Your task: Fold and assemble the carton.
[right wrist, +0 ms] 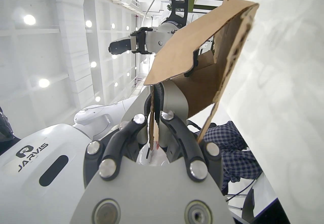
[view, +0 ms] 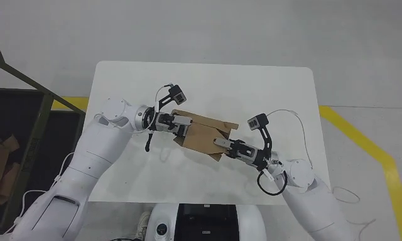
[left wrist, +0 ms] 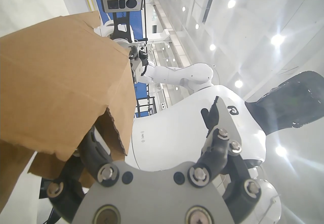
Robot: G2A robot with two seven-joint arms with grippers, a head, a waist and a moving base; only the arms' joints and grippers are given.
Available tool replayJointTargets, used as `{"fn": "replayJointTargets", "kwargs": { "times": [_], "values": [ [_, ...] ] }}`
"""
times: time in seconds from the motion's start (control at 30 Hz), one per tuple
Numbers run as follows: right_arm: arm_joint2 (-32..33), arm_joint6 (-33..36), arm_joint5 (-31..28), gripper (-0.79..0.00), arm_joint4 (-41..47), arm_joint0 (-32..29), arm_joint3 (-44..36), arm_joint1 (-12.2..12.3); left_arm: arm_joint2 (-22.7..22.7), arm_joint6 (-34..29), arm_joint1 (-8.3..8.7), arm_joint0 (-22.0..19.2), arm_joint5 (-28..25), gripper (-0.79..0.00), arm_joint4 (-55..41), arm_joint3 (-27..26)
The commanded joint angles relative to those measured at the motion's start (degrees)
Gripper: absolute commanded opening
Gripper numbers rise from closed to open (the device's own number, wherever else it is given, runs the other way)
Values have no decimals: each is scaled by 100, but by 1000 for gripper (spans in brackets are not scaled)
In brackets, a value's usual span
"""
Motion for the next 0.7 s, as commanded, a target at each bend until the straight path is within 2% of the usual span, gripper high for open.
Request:
{"fn": "replayJointTargets", "kwargs": {
  "times": [0.0, 0.33, 0.63, 0.67],
  "values": [
    [14, 17, 5, -785, -12, 30, -3, 2, -46, -60, 14, 43, 35, 0, -23, -40],
    [29, 150, 192, -785, 62, 223, 50, 3, -148, -184, 43, 153, -36, 0, -96, -36],
    [-53, -304, 203, -785, 41, 214, 107, -37, -218, -32, 32, 210, -176, 0, -239, -26],
    [-60, -354, 199, -785, 37, 198, 108, -41, -226, 1, 30, 214, -191, -31, -247, -25]
  ]
}}
